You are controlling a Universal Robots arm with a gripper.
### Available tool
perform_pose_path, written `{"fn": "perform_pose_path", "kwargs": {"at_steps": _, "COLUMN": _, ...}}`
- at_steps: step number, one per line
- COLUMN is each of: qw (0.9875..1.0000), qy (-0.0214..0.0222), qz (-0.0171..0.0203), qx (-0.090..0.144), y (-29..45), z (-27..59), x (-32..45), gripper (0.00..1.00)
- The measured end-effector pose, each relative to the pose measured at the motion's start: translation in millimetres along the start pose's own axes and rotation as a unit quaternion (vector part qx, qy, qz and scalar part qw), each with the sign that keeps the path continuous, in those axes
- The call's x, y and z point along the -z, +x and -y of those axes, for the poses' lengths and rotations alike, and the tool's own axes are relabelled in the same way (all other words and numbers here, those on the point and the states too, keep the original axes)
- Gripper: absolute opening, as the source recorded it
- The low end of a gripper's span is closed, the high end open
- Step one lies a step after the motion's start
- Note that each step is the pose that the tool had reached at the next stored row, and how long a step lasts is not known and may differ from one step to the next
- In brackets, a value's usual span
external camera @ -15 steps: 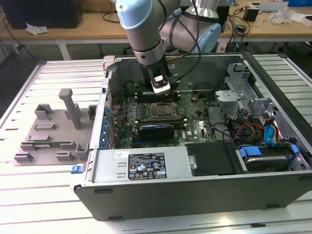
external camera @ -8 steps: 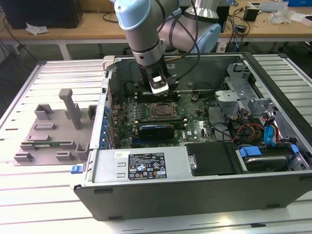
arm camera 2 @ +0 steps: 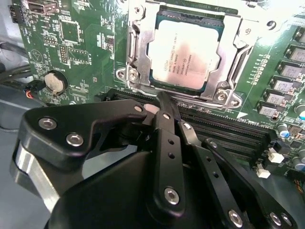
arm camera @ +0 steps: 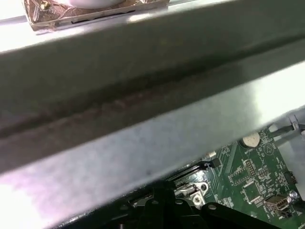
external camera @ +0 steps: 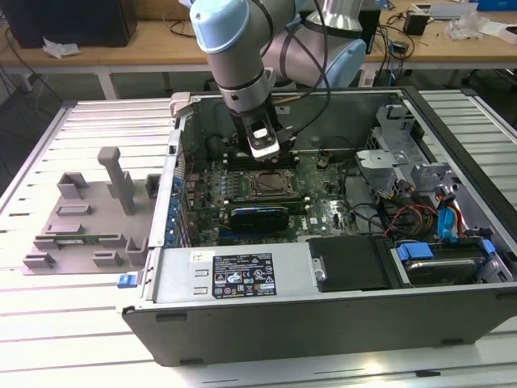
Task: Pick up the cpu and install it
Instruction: 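Install the first cpu locking lever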
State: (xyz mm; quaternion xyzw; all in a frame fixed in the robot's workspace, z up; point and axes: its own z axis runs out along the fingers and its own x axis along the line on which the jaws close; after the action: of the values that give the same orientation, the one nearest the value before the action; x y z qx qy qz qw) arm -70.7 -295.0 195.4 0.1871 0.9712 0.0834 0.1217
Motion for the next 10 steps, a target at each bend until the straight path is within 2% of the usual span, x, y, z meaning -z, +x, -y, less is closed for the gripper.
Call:
{"fn": "perform_pose_path", "kwargs": {"at_steps": 8, "qw": 1.0000, "qy": 0.0002, "qz": 0.0001, "qx": 0.000, "y": -4.8, "z": -1.7, "x": -2.2, "gripper": 0.11}}
{"fn": "perform_pose_path", "kwargs": {"at_steps": 9, "qw": 1.0000, "qy": -0.0002, "qz": -0.0001, "qx": 0.000, "y": -4.9, "z": -1.7, "x": -2.2, "gripper": 0.11}}
{"fn": "perform_pose_path", "kwargs": {"at_steps": 10, "qw": 1.0000, "qy": -0.0037, "qz": -0.0015, "qx": -0.001, "y": -4.9, "z": -1.7, "x": -2.2, "gripper": 0.11}}
